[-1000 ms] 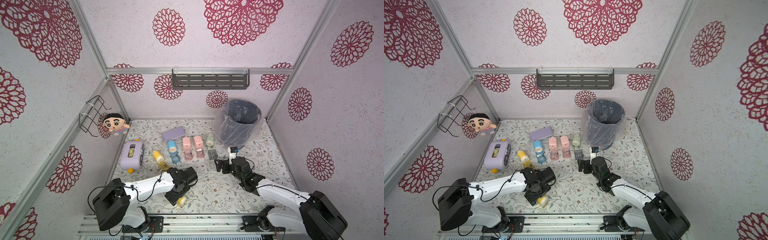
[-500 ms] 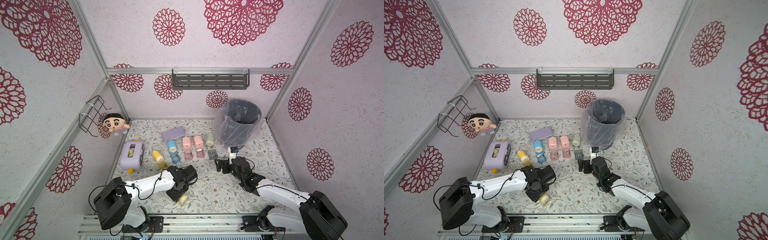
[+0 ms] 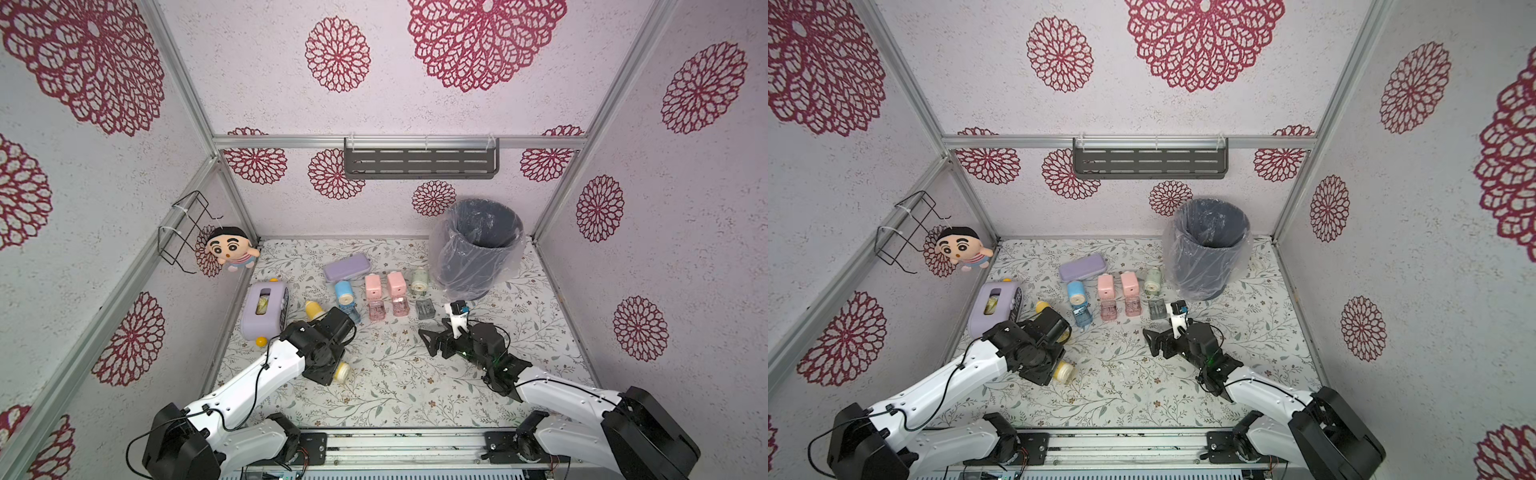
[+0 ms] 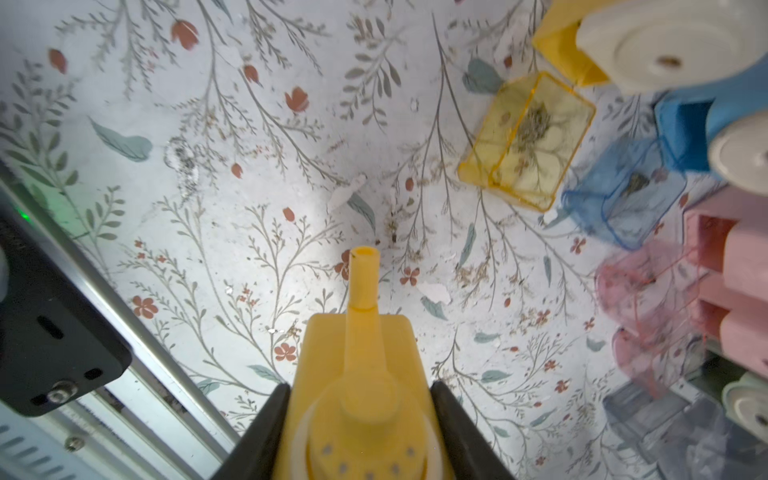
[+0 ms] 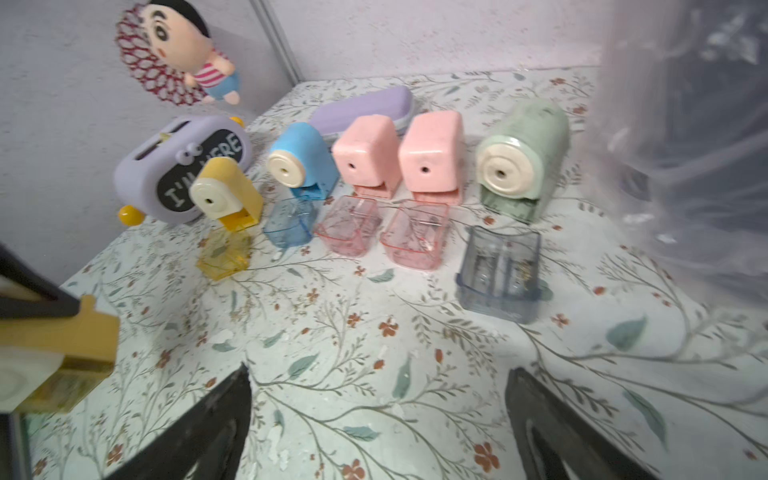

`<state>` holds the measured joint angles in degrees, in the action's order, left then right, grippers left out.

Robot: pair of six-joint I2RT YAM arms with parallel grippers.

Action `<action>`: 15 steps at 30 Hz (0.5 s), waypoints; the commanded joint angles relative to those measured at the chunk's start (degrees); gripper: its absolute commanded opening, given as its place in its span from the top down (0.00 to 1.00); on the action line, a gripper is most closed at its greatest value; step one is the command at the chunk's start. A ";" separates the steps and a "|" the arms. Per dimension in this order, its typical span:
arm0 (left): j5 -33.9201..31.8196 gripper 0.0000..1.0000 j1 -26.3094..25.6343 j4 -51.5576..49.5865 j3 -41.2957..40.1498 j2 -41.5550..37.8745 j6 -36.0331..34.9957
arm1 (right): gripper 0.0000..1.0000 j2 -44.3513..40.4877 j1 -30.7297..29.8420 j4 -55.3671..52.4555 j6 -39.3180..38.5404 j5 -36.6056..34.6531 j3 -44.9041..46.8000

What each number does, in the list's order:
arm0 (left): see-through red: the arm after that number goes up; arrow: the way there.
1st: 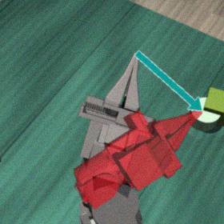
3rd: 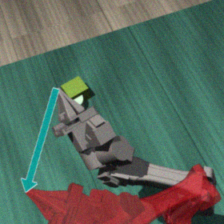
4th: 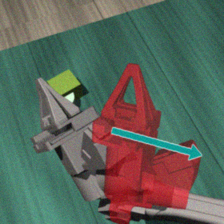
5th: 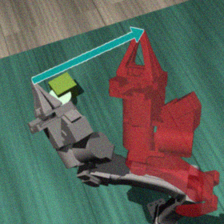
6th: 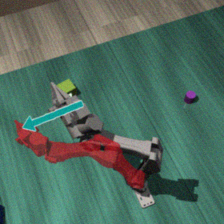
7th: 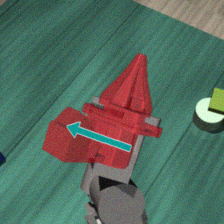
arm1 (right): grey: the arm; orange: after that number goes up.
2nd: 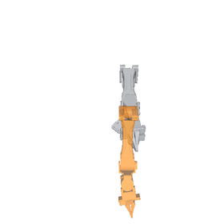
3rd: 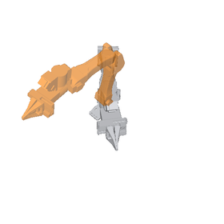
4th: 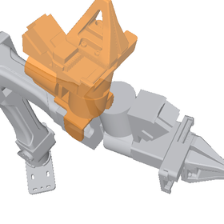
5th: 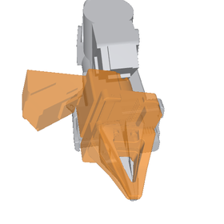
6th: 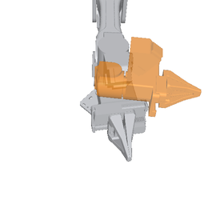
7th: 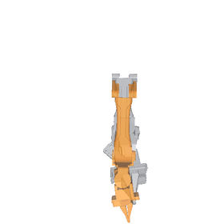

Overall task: Take out the pencil sharpener tray and clean the shavings
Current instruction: Pick up the pencil sharpener from the center of the board.

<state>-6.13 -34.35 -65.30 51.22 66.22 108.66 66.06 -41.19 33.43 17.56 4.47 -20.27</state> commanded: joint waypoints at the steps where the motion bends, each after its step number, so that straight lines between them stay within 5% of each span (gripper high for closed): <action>1: 5.28 0.64 3.94 -4.47 4.00 -0.41 8.53 | 0.01 2.26 -4.59 7.73 -3.32 2.42 -0.69; 15: 5.29 0.65 9.97 -15.86 16.53 2.87 -4.56 | 0.01 24.87 -23.40 26.20 -12.42 -6.15 -10.63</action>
<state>-2.92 -25.28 -77.08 65.17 67.77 103.90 88.16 -62.57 50.98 10.46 1.30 -28.84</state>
